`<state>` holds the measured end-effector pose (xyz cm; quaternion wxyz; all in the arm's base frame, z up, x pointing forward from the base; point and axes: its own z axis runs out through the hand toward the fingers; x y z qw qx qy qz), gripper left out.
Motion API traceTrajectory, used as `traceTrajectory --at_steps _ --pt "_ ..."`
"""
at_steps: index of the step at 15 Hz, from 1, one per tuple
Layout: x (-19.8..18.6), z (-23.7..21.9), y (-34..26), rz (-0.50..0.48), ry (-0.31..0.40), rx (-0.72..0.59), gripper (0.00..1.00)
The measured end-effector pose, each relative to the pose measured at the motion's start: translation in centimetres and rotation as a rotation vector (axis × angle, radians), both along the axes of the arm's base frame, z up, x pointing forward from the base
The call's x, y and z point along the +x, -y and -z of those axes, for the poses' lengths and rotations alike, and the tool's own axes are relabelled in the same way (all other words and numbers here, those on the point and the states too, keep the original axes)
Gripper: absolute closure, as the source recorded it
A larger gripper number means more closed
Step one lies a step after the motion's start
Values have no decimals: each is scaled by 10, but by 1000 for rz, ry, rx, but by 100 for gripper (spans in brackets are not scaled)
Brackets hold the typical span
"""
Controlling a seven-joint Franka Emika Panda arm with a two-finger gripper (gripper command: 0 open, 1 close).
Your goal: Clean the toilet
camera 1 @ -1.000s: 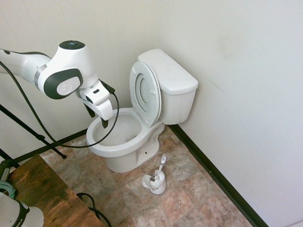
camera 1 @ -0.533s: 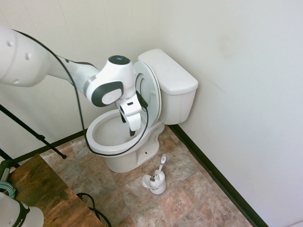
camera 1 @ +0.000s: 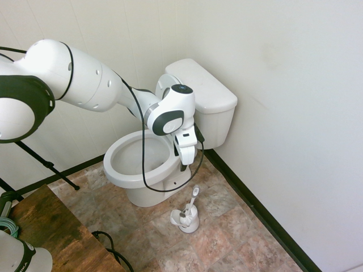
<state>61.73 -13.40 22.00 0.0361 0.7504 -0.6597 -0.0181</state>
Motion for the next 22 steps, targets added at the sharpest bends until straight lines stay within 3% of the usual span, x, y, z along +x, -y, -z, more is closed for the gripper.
traceTrajectory --at_steps 9,15,22 --pt "40 116 26 281 -61 -67 0" --pt "56 176 45 327 -105 -73 0" --pt "66 209 53 343 -146 -47 0"
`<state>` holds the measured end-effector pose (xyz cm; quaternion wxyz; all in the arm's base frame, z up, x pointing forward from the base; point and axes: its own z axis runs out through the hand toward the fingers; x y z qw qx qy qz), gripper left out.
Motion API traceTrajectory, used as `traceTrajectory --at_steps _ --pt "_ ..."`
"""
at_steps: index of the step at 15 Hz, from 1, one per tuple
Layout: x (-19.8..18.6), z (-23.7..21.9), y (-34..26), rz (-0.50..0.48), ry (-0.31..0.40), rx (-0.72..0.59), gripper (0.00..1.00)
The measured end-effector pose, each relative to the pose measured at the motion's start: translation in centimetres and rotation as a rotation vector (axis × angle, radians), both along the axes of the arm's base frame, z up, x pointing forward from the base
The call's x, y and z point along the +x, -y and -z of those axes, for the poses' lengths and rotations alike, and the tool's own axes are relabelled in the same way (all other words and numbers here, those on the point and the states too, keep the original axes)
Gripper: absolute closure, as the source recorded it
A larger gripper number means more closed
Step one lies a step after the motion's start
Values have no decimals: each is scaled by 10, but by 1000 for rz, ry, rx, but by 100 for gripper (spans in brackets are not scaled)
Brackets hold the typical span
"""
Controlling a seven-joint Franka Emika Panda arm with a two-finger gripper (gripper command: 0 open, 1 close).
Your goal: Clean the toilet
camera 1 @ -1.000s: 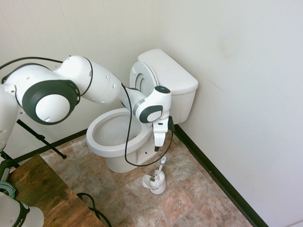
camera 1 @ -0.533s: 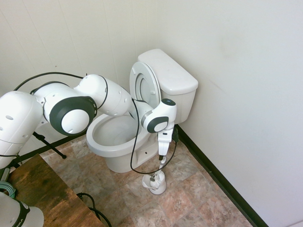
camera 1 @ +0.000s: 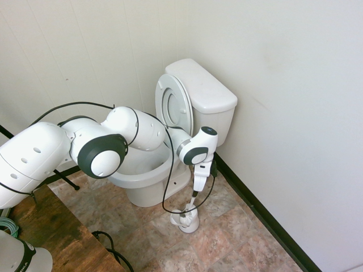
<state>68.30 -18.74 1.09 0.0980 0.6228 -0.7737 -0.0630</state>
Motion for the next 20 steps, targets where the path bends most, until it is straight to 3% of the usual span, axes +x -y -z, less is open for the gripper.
traceTrajectory --at_steps 1,6,20 --pt "1 3 0 0 -2 4 100" --pt "2 25 5 14 -5 24 100" --pt "8 29 19 10 -1 49 100"
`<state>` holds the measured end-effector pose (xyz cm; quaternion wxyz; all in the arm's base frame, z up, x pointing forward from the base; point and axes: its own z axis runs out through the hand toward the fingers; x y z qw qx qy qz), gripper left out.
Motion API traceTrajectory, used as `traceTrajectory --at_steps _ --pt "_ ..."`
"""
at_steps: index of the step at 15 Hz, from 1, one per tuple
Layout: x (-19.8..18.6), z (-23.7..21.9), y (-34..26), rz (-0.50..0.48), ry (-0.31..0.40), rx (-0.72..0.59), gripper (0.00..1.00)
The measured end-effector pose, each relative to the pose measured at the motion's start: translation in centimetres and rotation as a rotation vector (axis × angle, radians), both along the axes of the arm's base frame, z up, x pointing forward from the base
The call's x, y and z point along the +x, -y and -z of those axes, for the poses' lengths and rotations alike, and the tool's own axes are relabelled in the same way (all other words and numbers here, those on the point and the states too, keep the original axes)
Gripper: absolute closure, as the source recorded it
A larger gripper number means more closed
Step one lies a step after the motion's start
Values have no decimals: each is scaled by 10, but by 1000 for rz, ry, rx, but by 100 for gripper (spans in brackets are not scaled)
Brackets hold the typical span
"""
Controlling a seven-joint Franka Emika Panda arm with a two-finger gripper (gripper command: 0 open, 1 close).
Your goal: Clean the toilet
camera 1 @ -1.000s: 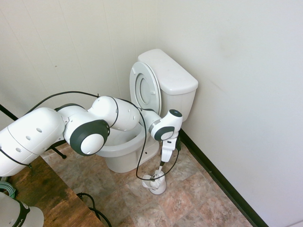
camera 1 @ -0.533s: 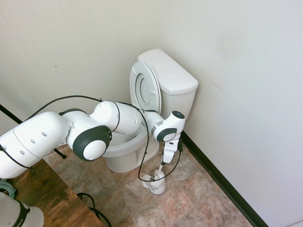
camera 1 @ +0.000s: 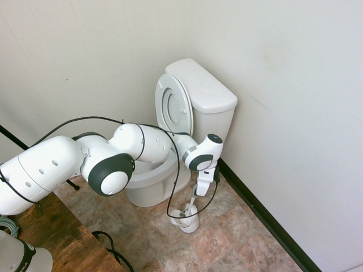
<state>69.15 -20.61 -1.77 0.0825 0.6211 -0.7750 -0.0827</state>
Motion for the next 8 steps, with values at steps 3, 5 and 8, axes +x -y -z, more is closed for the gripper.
traceTrajectory --at_steps 3,5,8 --pt "3 -1 -1 -7 16 9 100" --pt "3 1 0 -22 42 3 100" --pt "-5 2 1 -53 79 -1 100"
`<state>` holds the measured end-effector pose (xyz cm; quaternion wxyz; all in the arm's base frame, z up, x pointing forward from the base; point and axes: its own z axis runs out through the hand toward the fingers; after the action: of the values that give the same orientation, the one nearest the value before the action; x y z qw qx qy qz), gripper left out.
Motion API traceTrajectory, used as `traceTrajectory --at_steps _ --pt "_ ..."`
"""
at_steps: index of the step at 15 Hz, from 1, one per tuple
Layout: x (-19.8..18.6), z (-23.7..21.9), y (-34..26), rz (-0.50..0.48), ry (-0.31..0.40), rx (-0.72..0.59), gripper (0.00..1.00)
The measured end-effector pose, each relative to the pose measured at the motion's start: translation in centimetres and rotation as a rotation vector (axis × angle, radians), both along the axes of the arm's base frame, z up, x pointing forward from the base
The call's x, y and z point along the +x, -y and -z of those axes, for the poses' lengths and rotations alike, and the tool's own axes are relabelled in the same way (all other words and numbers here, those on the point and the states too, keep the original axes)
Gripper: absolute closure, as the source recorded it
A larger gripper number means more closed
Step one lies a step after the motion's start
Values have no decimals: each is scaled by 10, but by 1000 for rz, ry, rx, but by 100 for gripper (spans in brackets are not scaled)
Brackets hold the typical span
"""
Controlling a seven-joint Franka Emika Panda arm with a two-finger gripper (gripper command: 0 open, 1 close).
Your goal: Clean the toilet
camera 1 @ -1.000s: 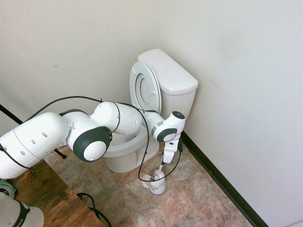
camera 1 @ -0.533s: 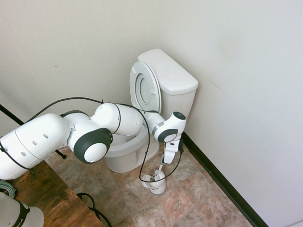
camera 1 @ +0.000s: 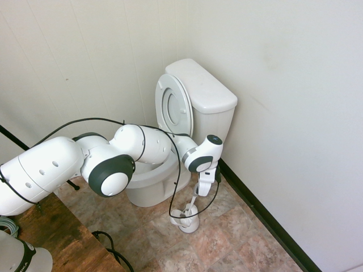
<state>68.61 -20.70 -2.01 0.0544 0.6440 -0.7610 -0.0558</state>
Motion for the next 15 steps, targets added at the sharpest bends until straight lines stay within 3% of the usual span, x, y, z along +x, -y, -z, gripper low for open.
traceTrajectory --at_steps 10,15 --pt "-57 -13 -20 -54 99 0 100" --pt "-77 -82 -13 -63 167 -13 100"
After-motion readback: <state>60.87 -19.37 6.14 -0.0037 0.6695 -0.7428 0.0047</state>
